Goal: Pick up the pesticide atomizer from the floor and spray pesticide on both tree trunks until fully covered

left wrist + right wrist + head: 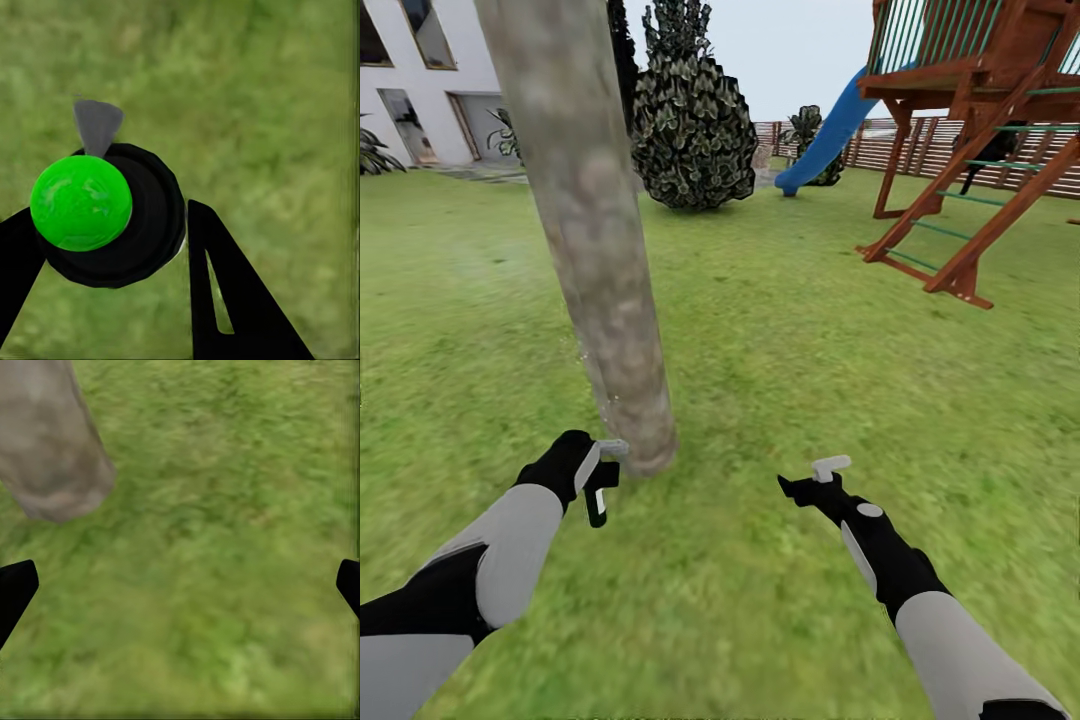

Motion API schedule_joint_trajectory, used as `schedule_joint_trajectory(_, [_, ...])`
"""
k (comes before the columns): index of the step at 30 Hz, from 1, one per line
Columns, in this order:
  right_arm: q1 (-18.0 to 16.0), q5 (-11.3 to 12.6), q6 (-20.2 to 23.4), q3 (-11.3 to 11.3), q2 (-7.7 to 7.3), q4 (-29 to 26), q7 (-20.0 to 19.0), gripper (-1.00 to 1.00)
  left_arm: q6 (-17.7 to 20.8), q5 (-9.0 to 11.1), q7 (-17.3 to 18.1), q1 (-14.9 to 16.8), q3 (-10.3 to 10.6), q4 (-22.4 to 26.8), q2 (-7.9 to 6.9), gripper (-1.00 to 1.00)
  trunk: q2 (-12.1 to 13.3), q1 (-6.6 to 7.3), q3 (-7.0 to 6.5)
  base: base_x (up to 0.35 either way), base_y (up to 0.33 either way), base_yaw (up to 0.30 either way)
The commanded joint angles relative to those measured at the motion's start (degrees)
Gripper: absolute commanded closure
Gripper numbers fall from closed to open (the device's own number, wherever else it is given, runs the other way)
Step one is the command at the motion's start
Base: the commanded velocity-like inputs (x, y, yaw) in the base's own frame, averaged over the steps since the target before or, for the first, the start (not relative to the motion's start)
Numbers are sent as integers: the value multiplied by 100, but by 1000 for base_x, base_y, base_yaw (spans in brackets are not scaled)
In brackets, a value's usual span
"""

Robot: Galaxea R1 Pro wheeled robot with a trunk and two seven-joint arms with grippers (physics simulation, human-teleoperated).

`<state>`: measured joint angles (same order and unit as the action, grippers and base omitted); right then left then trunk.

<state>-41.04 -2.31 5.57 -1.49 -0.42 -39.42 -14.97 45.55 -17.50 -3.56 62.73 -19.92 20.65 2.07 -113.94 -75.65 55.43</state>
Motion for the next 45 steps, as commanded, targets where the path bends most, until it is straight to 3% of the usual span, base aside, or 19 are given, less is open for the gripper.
schedule_joint_trajectory(1, [-1, -24, 30, -8, -3, -12, -8, -100, 17, -30, -13, -14, -99, 9, 6, 100, -2, 1, 5, -28, -231, 170])
schedule_joint_trajectory(6, [-1, -20, 24, 7, -2, -12, -3, -100, -17, -34, 20, -263, -157, 9, 15, 100, -2, 1, 5, -5, -86, 239])
schedule_joint_trajectory(12, [-1, -18, 23, 13, -11, 5, 11, -100, 116, -41, 41, -125, -119, 104, 111, 100, -2, 1, 5, 0, -1, 25])
schedule_joint_trajectory(16, [-1, -15, 39, 21, -9, -4, 11, -100, 1045, -47, 40, 677, -107, 104, 112, 100, -2, 1, 5, 0, 0, 0])
schedule_joint_trajectory(24, [-1, -15, 49, 26, -12, -5, 11, -100, 1334, -93, 32, 2024, -74, -88, 29, 100, -2, 1, 5, 0, 0, 0])
schedule_joint_trajectory(27, [-1, -15, 49, 26, -11, 1, 11, -100, 1334, -99, 25, 2301, -71, -334, -3, 100, -2, 1, 5, 0, 0, 0])
schedule_joint_trajectory(32, [-1, -15, 49, 26, -12, -2, 11, -100, 1330, -104, 14, 2178, -48, -385, -38, 100, -2, 1, 5, 0, 0, 0])
schedule_joint_trajectory(34, [-1, -15, 49, 19, -11, 12, 11, -100, 1321, -120, 13, 1747, -47, -358, -40, 100, -2, 1, 5, 0, 0, 0])
schedule_joint_trajectory(37, [-1, -15, 49, 11, -10, 13, 11, -100, 1305, -129, 7, 1508, -54, -311, -40, 100, -2, 1, 5, 0, 0, 0])
schedule_joint_trajectory(45, [-1, -15, 58, 25, -10, -4, 11, -100, 1315, -131, 11, 1515, -75, -18, -47, 100, -2, 1, 5, -159, 0, 0])
